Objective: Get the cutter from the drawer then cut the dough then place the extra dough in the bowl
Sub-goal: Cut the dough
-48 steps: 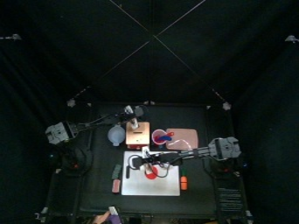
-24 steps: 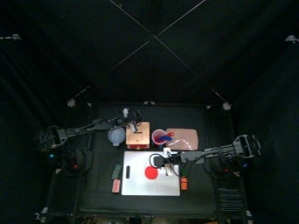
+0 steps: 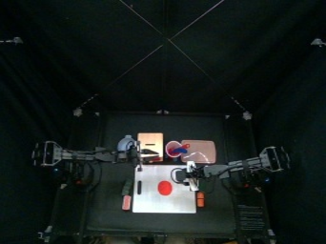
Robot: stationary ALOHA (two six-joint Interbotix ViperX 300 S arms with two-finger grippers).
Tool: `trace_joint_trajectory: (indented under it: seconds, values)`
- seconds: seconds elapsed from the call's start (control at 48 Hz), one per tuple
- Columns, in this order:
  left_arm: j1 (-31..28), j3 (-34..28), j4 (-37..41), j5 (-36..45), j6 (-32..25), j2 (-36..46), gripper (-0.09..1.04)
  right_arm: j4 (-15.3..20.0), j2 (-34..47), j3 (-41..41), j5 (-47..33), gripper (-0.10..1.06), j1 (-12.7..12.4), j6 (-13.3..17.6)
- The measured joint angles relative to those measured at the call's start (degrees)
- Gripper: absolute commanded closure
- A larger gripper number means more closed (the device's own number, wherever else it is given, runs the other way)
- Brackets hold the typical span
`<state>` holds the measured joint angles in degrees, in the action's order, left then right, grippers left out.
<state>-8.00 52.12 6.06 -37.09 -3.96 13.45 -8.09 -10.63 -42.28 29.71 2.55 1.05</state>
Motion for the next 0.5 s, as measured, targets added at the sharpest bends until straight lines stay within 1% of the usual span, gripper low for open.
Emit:
trace_joint_trajectory:
  seconds: [0.104, 0.188, 0.312, 0.417, 0.5]
  values:
    - [0.6, 0.7, -1.7, 0.0, -0.2, 0.0, 0.35, -1.9, 1.5, -0.1, 0.1, 0.13, -0.7, -0.1]
    - [1.2, 1.1, -3.1, -0.1, -0.5, 0.0, 0.35, -2.3, 2.4, 0.2, 0.2, 0.13, -1.0, -0.9]
    - [2.0, 1.8, -4.3, -0.1, -1.8, 0.0, 0.35, -2.6, 2.9, 0.5, 0.3, 0.15, -1.0, -1.0]
    - [2.2, 2.3, -5.9, -0.1, -2.5, -0.1, 0.35, -2.0, 2.9, 0.9, 0.5, 0.21, -0.9, -1.0]
    - [2.2, 2.8, -7.4, -0.1, -3.3, 0.0, 0.35, -1.4, 2.9, 1.2, 1.0, 0.3, -0.8, -1.0]
